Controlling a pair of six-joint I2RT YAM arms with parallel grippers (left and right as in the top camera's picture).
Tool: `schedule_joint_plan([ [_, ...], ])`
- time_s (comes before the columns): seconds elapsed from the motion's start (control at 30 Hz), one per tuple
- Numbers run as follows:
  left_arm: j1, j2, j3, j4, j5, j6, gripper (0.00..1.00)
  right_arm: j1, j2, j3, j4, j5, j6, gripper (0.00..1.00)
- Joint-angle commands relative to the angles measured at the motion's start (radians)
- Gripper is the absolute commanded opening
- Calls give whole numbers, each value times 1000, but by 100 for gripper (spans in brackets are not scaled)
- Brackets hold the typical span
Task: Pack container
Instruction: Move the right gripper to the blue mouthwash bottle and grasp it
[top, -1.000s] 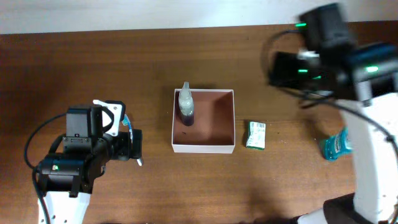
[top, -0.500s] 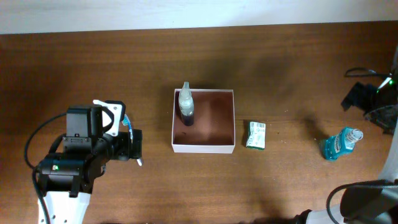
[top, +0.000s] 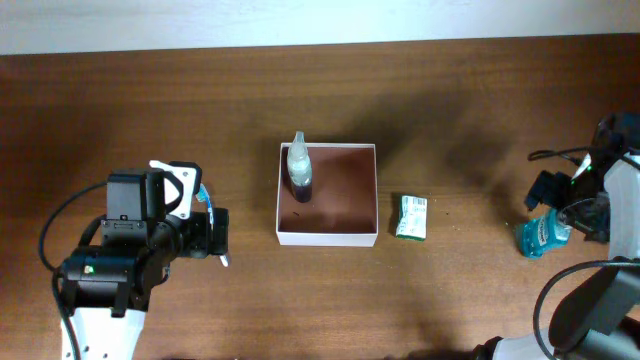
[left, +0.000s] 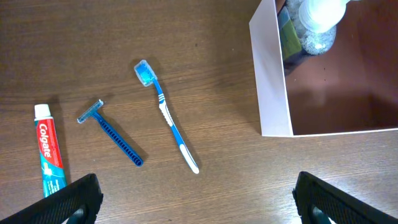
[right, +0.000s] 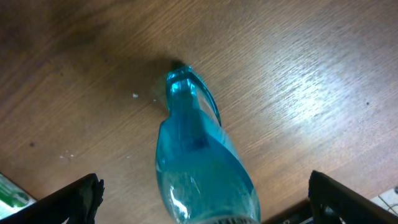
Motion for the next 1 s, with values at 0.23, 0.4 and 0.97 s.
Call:
schedule_joint_plan([
  [0.23,5,-3,24,-1,11,-6,99,-5,-3,-23,9,-6,-23,72],
  [0.4,5,-3,24,-1,11,-6,99,-5,-3,-23,10,-6,-23,64],
  [0.97,5,-3,24,-1,11,-6,99,-5,-3,-23,10,-32,-23,34],
])
